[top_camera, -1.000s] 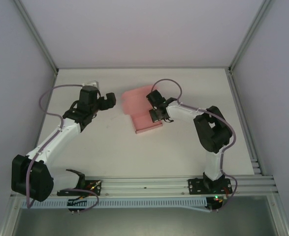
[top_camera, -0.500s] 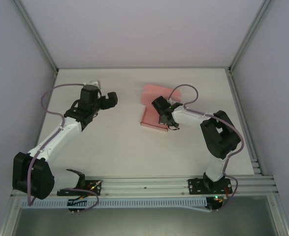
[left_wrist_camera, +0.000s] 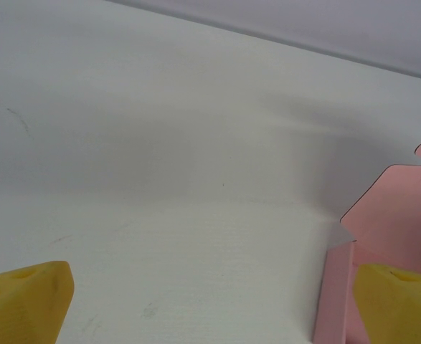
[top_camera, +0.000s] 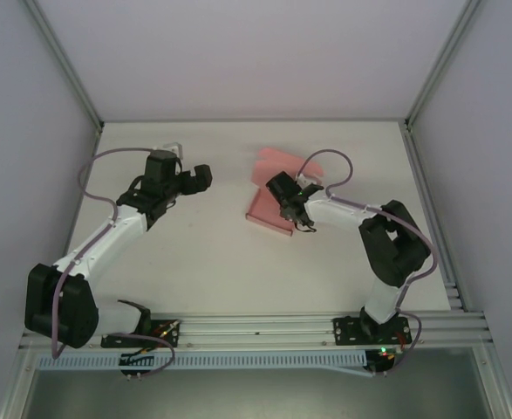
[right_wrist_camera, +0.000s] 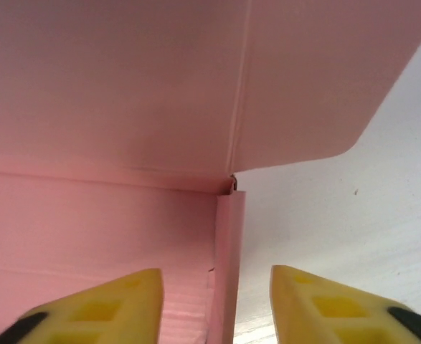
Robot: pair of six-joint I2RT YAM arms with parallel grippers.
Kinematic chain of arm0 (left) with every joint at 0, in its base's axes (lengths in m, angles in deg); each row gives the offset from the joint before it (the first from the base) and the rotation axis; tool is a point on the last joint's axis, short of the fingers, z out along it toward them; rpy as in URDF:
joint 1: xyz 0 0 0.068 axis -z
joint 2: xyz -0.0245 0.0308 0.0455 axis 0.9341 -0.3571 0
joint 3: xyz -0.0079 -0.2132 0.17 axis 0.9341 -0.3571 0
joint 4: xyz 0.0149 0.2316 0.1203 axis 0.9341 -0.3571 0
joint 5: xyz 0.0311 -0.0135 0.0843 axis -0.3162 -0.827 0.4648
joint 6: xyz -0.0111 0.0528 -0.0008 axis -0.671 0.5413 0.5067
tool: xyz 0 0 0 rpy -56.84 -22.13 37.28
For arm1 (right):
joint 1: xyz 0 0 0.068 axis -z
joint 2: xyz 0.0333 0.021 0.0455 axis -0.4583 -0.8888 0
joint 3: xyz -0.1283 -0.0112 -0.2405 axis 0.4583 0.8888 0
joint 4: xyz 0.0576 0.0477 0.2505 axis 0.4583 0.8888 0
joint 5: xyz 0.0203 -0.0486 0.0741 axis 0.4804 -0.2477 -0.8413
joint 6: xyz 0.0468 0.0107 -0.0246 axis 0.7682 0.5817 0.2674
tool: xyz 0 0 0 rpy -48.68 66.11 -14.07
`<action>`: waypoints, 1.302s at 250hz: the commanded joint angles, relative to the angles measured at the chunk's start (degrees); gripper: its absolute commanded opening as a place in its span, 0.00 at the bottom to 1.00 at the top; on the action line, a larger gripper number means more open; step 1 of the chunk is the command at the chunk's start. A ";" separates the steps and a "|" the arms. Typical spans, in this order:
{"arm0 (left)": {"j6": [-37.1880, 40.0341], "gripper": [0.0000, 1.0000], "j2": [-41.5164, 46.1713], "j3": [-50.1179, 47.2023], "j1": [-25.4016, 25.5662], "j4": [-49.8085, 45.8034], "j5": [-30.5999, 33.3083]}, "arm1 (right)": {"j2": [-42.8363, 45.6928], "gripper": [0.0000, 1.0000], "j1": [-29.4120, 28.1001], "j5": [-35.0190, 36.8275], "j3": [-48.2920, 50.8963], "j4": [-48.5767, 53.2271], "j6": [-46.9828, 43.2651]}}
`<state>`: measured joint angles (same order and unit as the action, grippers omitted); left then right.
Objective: Assemble paper box
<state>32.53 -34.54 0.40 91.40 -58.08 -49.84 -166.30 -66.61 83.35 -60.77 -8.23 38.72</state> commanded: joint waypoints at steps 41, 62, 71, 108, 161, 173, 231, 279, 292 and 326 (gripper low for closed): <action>2.56 1.00 0.21 1.91 0.01 1.16 -0.73 | 7.49 0.73 -0.39 4.34 0.04 -2.37 -5.73; 2.95 1.00 -0.05 2.25 0.00 0.92 -0.64 | 9.66 0.82 -0.34 7.42 -0.49 -1.79 -8.95; 3.12 1.00 -0.07 2.33 -0.01 0.91 -0.77 | 10.78 0.85 -0.34 8.38 -0.53 -1.71 -10.44; 3.75 1.00 0.14 1.89 0.00 1.44 -1.01 | 15.77 1.00 0.12 6.68 -0.58 -4.72 -19.86; 5.46 1.00 -0.98 2.16 0.00 1.71 -3.72 | 20.78 1.00 6.40 -7.69 0.40 -12.52 -31.82; 5.84 1.00 -1.40 2.41 0.04 1.89 -4.43 | 21.14 1.00 8.60 -12.68 0.18 -13.43 -34.02; 9.06 1.00 -4.82 4.47 0.08 2.33 -10.31 | 18.94 1.00 15.43 -23.34 -4.33 -11.86 -44.91; 15.37 1.00 -11.46 9.61 0.25 0.64 -22.41 | 11.75 0.97 19.23 -33.96 -11.76 -3.33 -49.16; 17.61 1.00 -13.71 11.32 0.56 0.25 -25.80 | 9.79 0.94 20.20 -36.75 -13.22 -2.08 -49.58; 22.54 1.00 -20.18 17.81 2.48 -2.79 -26.69 | 7.60 0.91 22.30 -34.86 -14.92 2.21 -49.60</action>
<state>47.54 -50.08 12.46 92.17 -58.18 -70.93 -157.43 -46.17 50.96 -74.21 -12.28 -8.67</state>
